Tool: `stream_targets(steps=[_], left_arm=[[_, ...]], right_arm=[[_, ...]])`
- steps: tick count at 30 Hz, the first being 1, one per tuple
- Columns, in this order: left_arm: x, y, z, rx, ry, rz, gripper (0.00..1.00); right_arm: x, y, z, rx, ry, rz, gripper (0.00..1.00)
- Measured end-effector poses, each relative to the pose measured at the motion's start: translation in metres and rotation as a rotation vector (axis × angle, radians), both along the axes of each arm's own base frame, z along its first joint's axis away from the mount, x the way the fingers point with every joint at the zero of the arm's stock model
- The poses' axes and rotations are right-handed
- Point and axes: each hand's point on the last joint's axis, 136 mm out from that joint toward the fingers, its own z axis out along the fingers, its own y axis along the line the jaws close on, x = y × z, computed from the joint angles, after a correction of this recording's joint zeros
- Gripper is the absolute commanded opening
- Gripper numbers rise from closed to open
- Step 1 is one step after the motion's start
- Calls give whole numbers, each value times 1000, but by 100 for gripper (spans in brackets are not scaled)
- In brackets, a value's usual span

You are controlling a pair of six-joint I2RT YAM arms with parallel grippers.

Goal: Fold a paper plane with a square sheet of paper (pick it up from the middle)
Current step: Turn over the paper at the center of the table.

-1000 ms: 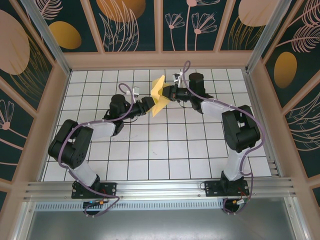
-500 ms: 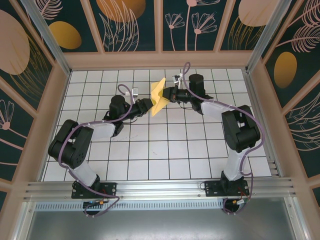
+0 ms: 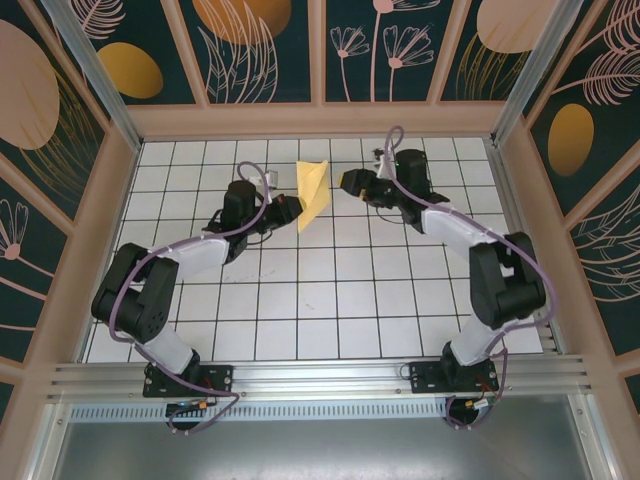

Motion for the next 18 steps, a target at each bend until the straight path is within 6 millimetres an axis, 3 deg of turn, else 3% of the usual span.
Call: stream_targets(steps=[4, 9, 14, 18], left_arm=[[21, 21, -1, 296, -67, 114, 7], [34, 35, -8, 705, -128, 217, 8], [36, 51, -50, 1033, -97, 251, 8], [37, 64, -77, 1229, -69, 260, 9]], right_arm=[[-6, -37, -1, -97, -43, -169, 67], [-19, -71, -28, -194, -10, -318, 67], [-30, -97, -49, -250, 39, -418, 67], [-34, -117, -46, -252, 40, -495, 67]])
